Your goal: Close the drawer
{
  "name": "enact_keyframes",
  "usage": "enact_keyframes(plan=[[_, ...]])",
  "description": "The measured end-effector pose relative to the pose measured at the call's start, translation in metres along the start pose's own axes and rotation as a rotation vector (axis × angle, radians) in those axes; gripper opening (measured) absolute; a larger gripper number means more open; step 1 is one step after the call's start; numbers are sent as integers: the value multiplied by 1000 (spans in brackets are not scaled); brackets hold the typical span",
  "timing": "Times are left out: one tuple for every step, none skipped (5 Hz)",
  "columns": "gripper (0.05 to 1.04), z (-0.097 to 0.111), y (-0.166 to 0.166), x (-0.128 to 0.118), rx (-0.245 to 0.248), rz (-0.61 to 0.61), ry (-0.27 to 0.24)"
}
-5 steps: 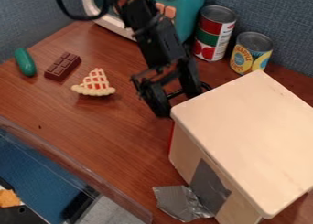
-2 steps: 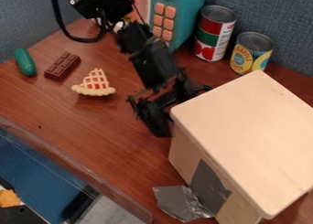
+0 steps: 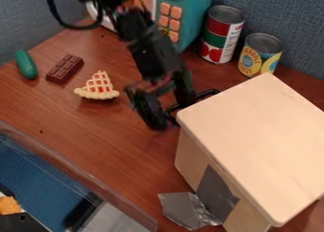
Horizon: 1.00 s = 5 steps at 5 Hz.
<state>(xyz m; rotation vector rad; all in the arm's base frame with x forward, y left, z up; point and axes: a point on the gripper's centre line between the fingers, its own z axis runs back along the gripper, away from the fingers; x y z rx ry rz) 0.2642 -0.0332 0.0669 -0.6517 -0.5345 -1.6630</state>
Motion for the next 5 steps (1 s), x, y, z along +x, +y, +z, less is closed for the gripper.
enact_keyframes(plan=[[1001,48,-19,-7,186,150,272],[1001,77,-33,-30,290,384,526],[1001,85,-43,-28,336,623,743],[1001,101,-61,-35,359,884,759],[1000,120,-61,-39,409,1124,717]])
